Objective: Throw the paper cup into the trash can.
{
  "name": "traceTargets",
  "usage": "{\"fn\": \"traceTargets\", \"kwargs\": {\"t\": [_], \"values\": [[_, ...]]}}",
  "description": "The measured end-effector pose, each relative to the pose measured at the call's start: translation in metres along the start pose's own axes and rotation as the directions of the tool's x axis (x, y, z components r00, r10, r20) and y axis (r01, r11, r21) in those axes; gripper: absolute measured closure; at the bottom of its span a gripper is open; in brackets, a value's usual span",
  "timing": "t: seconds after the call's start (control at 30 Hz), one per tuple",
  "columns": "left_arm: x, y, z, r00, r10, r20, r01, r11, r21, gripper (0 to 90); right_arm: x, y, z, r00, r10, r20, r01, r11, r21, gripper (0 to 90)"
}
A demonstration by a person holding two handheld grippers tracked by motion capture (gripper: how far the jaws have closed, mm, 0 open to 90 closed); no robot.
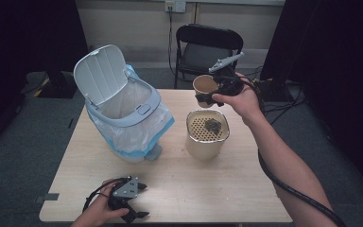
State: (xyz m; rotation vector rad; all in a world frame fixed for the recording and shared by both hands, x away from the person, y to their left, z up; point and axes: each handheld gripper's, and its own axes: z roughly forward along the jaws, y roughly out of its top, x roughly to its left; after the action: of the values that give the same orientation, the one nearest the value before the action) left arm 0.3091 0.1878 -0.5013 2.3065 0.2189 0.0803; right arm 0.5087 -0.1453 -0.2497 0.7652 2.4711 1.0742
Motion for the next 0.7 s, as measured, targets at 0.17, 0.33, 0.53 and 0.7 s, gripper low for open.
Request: {"fn": "traceTargets", "kwargs": {"t": [0.17, 0.33, 0.53, 0.7], "values": [[0.0, 0.0, 0.0, 1.0, 0.0, 0.001, 0.0, 1.0, 0.002, 9.6, 0.002, 0.007, -0.001, 1.0, 0.0, -0.006, 0.0, 1.0, -0.008, 28.4], [0.0, 0.0, 0.0, 1.0, 0.001, -0.001, -0.001, 1.0, 0.0, 9.6, 0.004, 0.014, -0.001, 0.9999, -0.006, -0.009, 0.006, 1.0, -0.014, 28.4], [0.0, 0.0, 0.0, 1.0, 0.001, 0.0, -0.001, 1.0, 0.0, 9.6, 0.007, 0.025, -0.002, 0.9997, -0.015, -0.018, 0.014, 1.0, -0.021, 28.3], [0.0, 0.0, 0.0, 1.0, 0.002, -0.001, -0.002, 1.0, 0.003, 9.6, 0.011, 0.037, -0.001, 0.9993, -0.022, -0.029, 0.022, 0.999, -0.03, 28.3]]}}
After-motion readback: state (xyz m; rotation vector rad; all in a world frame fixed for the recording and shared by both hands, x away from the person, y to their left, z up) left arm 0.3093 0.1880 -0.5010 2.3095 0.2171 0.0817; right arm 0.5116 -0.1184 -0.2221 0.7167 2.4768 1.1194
